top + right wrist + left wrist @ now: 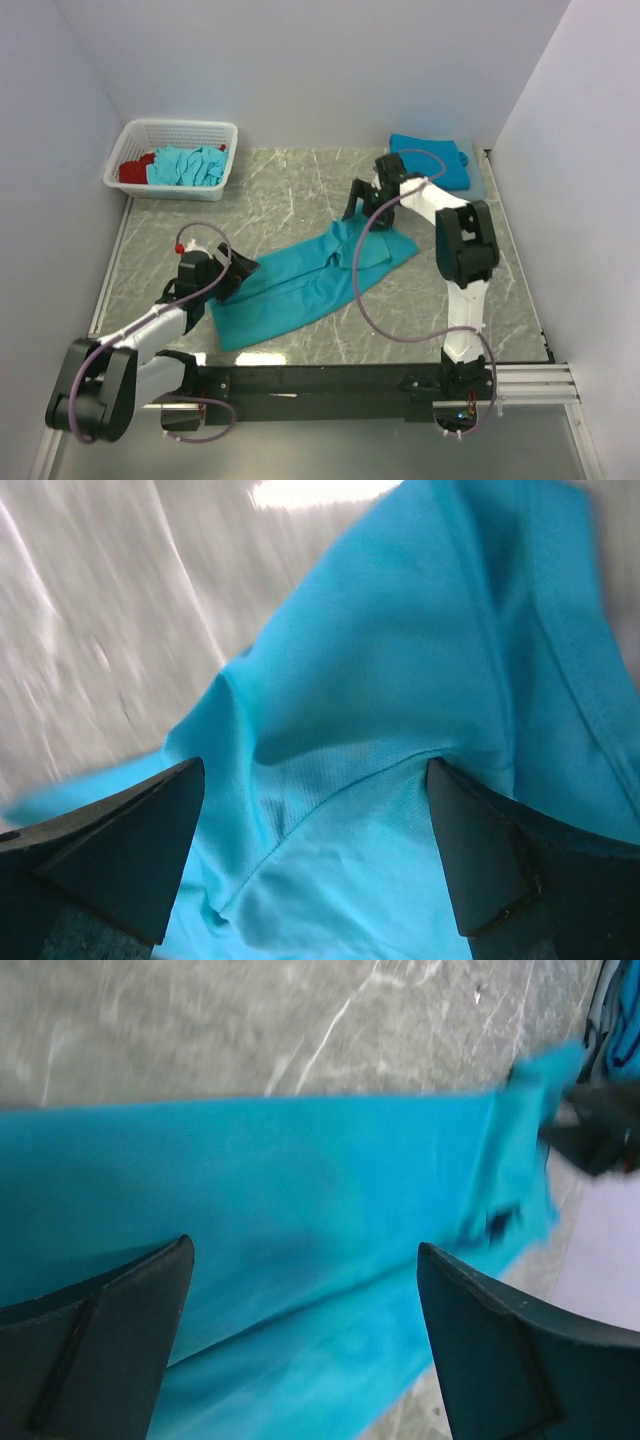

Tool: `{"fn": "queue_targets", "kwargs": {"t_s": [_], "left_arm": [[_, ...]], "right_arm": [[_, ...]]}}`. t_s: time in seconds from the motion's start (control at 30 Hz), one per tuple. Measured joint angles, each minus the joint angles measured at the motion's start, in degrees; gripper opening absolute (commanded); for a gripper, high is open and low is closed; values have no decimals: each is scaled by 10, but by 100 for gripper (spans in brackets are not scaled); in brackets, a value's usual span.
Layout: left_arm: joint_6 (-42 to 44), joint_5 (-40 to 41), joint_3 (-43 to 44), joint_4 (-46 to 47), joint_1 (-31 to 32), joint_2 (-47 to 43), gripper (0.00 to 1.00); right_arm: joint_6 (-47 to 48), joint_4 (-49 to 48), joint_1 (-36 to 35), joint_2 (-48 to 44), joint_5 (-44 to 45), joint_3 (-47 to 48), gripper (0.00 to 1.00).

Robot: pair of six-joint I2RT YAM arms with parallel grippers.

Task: Fold and stack the t-shirts
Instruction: Fold the tshirt

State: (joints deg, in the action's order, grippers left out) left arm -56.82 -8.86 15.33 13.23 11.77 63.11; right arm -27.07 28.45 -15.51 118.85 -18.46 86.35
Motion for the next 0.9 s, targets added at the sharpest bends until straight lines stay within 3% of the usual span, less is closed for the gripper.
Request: {"fn": "queue_targets", "kwargs": {"t_s": [0.23,0.37,0.67,0.8,0.9], "left_arm": [[-76,17,-42,-47,61,-92,99],[-131,23,-69,-54,122,-135,100],[-127,11,-70,-179,219,-248,99],[-57,17,-7,-250,226,-221,99],[10,30,70,-270,226,-171,99]], "right_arm": [[22,81,-4,202,-20,330,98],[32,106,-11,263,-47,436,98],[60,109,-21,269,-80,449,99],[97,125,-34,240,-35,429,99],[104,122,-50,159,7,346,99]]}}
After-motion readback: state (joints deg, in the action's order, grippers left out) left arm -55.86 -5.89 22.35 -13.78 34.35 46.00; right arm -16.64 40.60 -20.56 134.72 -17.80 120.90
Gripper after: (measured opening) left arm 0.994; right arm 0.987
